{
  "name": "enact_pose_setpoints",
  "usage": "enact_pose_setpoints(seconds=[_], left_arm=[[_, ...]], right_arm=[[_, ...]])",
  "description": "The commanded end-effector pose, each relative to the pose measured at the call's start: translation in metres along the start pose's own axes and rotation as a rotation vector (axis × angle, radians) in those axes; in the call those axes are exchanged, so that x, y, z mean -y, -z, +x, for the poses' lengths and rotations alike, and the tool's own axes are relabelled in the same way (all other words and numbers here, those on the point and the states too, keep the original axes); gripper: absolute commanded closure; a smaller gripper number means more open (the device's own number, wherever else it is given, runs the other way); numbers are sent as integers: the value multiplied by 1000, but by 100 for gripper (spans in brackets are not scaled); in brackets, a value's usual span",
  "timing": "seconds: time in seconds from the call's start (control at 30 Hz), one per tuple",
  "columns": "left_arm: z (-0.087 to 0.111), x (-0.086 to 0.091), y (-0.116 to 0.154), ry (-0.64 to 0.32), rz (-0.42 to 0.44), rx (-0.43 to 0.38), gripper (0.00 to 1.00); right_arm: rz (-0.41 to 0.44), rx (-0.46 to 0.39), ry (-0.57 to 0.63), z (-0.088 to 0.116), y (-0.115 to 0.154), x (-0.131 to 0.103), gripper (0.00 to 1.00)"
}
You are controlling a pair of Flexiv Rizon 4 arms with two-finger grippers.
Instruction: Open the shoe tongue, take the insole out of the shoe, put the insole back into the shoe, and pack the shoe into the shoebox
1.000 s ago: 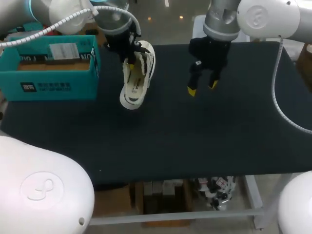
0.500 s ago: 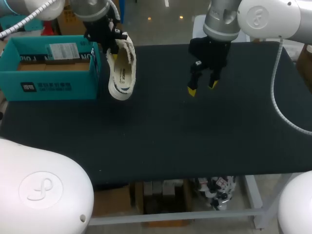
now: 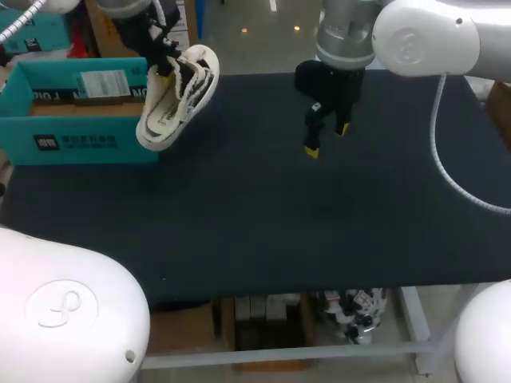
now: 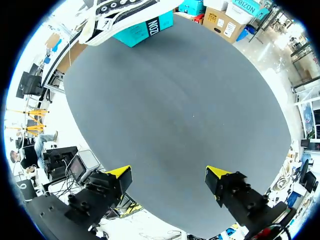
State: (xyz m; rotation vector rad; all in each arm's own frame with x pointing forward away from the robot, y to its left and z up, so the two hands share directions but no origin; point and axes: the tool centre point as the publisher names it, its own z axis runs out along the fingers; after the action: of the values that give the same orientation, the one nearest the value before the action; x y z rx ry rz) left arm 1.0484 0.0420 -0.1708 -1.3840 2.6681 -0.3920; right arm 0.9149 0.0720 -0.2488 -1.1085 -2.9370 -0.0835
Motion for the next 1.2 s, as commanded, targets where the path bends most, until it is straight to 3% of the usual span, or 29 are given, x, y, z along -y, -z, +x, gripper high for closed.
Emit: enact_pose_setpoints(seconds=[0.03,0.17,0.33,0.5,0.7,1.2], left_arm=[[-44,-5,23,-201,47,-114,100],[-67,-8,35,-277,57,-68,100],[-82,-14,47,-411,62,55,100],[-104,-16,54,-468,35,102,100],[-134,-23,53,-512,-13,120,100],[-227,-32,27,-538,-100,107,100]], right_arm=[[-30,31,33,2,-2,9,0],[-44,62,62,0,-1,13,0],[-77,96,105,-1,-1,19,0],[-72,104,140,-1,-6,22,0],[-69,168,223,5,-12,25,0],[-131,308,434,13,-14,1,0]])
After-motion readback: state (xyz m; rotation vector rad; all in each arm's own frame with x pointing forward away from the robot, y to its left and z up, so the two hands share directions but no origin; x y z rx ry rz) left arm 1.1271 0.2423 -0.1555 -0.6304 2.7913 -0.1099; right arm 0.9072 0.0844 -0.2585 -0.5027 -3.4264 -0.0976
